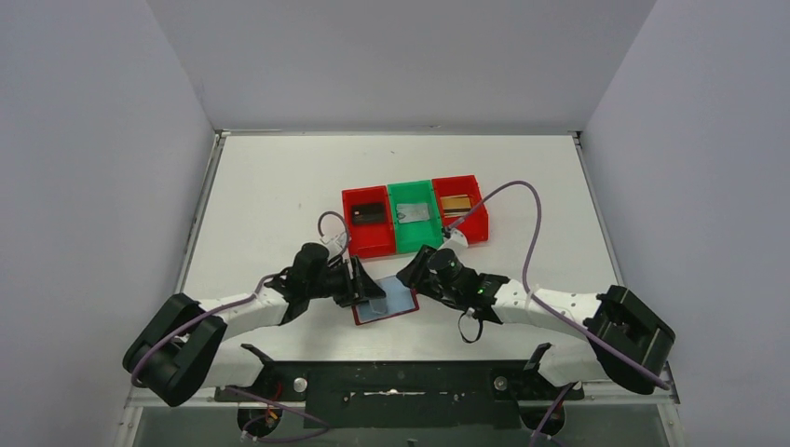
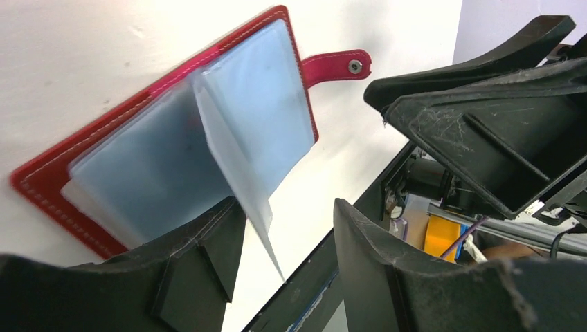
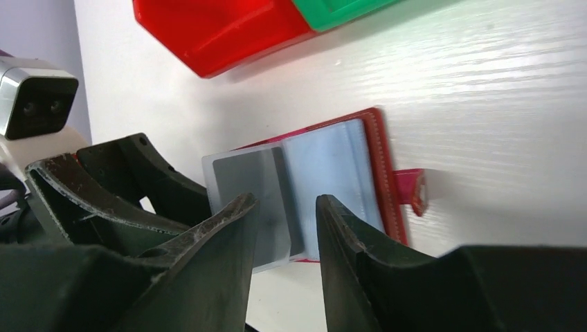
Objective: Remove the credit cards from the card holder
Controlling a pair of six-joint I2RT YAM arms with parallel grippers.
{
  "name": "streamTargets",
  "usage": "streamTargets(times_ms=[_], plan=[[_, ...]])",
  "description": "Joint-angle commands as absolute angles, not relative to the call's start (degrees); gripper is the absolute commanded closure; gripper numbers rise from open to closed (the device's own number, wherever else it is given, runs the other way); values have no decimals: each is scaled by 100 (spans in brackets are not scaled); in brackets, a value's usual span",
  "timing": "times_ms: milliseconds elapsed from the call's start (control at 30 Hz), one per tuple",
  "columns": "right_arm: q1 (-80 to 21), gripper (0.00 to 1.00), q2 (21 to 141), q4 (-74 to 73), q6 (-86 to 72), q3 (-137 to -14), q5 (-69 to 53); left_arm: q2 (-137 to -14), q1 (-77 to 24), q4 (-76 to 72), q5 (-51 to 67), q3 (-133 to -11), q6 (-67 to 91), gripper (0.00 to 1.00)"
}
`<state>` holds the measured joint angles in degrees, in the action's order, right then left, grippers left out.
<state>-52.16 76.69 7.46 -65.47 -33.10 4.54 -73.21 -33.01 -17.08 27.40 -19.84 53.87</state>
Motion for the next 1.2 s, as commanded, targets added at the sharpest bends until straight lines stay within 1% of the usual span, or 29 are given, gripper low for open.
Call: streamTargets(times_ms=[0,100,233,333,533,633,833,933,1067,1167], plan=[[-5192,62,7182,13,-6573,-3399,1479,-7614,-3561,-2373,2837,-2470,5438,51],[-5189,59,6899,-104,-6672,-3256,1710,-7914,-3767,-2441,2741,-2725,5442,51],[-5175,57,6694,-240,-6728,-3148,1821,-8204,-3988,-2480,2707,-2935,5432,51],[-5176,56,6597,-346,-6692,-3129,1879,-8108,-4017,-2327,2456,-2913,5433,52],[-5172,52,6659,-9,-6452,-3082,1619,-6988,-3979,-1229,1360,-2708,5308,51],[-5192,52,6918,0,-6279,-3280,1456,-6233,-3897,-673,898,-2587,5240,51],[-5375,52,7486,-70,-5916,-3777,1346,-5214,-3728,195,252,-2383,5323,48],[-5465,50,7847,-247,-5718,-4099,1295,-4771,-3645,361,41,-2241,5411,45],[-5452,49,8298,-519,-5456,-4645,1103,-4435,-3488,388,96,-2076,5535,44],[-5551,50,8518,-1058,-5423,-5020,1484,-4463,-3353,502,220,-2171,5426,43]])
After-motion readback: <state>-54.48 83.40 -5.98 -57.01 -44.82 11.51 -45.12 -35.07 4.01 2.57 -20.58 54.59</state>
